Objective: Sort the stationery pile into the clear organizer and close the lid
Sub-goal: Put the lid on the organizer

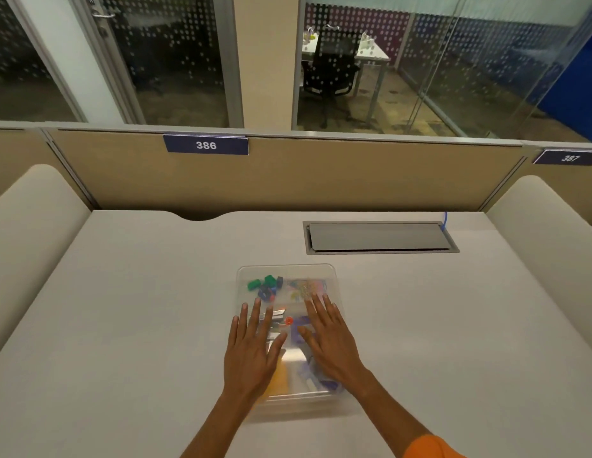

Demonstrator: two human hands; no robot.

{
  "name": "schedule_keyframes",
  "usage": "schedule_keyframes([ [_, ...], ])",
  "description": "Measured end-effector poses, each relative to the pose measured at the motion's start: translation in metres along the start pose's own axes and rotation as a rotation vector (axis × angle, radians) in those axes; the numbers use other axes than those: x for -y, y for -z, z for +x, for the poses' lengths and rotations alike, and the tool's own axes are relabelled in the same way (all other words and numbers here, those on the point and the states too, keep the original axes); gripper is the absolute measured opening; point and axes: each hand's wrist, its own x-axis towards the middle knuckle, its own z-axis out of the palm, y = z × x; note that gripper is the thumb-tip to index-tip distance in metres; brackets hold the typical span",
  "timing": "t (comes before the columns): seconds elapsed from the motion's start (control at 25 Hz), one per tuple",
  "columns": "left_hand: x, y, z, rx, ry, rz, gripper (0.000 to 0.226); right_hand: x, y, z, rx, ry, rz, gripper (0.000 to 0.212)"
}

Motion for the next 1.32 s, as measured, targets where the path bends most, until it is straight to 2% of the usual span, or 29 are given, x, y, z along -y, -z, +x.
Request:
schedule_keyframes([
  [0.12,-0.004,-0.008,-0.028,0.033,0.033,0.018,0.068,0.001,-0.02,-0.03,0.027,-0.052,-0.135,0.074],
  [0.36,-0.005,-0.01,-0.038,0.083,0.045,0.128,0.07,0.01,-0.02,-0.045,0.038,-0.091,-0.243,0.078],
  [0.92,-0.003,-0.013,-0.037,0.066,0.001,0.203,0.074,0.01,-0.023,-0.046,-0.016,-0.068,-0.264,0.08],
  [1.32,-0.004,-0.009,-0.038,0.132,0.026,0.154,0.07,0.011,-0.022,-0.049,0.089,-0.097,-0.202,0.079],
])
